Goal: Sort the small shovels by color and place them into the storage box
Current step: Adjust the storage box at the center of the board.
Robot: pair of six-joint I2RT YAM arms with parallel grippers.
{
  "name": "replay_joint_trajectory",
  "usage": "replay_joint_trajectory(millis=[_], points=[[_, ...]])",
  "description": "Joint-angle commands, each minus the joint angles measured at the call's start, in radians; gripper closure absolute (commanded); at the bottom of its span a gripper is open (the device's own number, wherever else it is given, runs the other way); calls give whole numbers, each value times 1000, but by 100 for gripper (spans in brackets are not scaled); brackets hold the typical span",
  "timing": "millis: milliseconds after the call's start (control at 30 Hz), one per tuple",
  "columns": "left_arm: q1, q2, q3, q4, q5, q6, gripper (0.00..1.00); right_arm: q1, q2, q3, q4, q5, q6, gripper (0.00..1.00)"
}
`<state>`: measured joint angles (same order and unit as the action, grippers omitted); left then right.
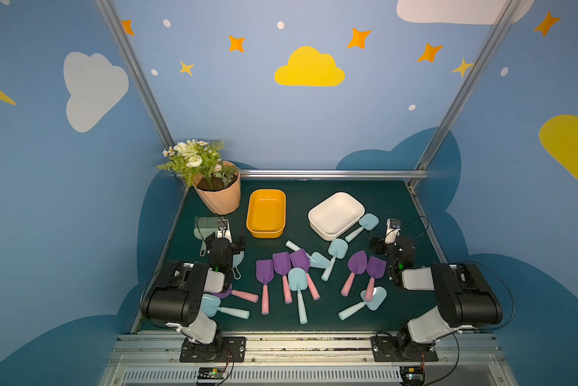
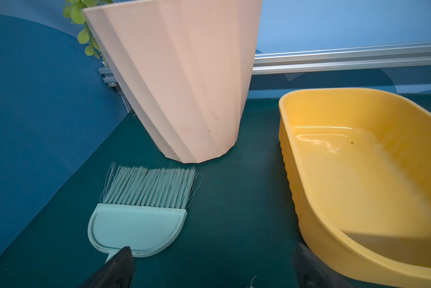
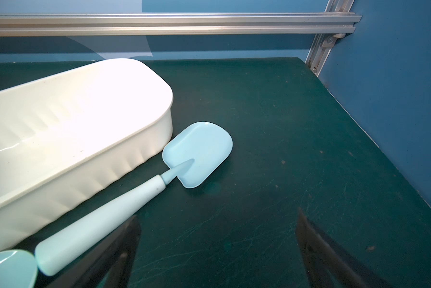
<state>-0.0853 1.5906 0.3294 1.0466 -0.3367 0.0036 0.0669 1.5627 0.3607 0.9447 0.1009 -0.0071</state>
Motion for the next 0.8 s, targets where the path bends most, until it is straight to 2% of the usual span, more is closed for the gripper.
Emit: replay_joint_trajectory(millis=[0, 767], points=[[4, 6, 1, 1, 3, 4, 0, -3, -4, 10, -4, -10, 0, 1], [19, -1, 14, -34, 33, -7, 0, -24, -6, 7, -3, -48, 10, 1]])
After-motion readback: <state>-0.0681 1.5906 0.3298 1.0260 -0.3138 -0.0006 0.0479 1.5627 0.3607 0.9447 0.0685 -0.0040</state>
